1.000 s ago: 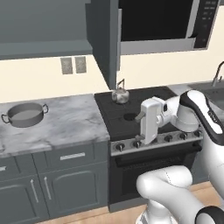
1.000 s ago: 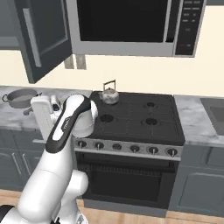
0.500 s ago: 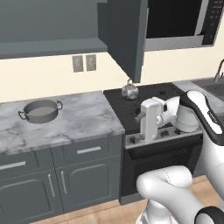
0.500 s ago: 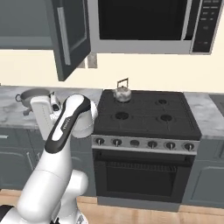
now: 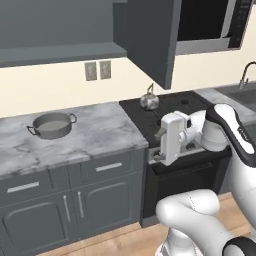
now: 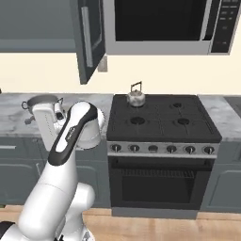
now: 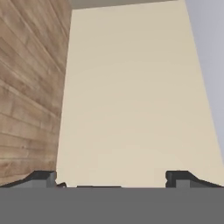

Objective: Pick the kettle from the cabinet and place it on a stove burner. Then pick the pot from the counter and place it on another stove burner. Finally, turn both burners on.

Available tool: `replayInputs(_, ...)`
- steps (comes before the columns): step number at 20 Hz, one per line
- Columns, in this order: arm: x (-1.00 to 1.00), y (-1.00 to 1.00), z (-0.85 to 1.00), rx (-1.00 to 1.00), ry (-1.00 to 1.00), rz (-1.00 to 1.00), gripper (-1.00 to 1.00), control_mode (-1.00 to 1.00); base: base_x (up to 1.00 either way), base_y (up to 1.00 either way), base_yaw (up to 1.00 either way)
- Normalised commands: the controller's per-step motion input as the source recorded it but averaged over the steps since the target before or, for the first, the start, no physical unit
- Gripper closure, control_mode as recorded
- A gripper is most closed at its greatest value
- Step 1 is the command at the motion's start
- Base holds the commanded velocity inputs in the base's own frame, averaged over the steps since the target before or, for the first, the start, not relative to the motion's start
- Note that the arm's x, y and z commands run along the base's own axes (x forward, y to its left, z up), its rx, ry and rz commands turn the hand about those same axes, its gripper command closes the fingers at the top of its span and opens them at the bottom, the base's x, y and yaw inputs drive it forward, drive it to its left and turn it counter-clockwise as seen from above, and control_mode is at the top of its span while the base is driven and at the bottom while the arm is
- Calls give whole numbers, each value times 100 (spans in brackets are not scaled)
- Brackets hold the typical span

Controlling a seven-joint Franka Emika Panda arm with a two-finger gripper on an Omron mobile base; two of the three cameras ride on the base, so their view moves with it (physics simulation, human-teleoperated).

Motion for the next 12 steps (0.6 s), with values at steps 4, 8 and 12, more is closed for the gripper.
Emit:
replayInputs(4,0,0,0,0,0,0,-100,100,-14,63,-23)
replayInputs(8,0,0,0,0,0,0,-100,100,-6,67,-23)
replayInputs(12,0,0,0,0,0,0,-100,100,-5,64,-20)
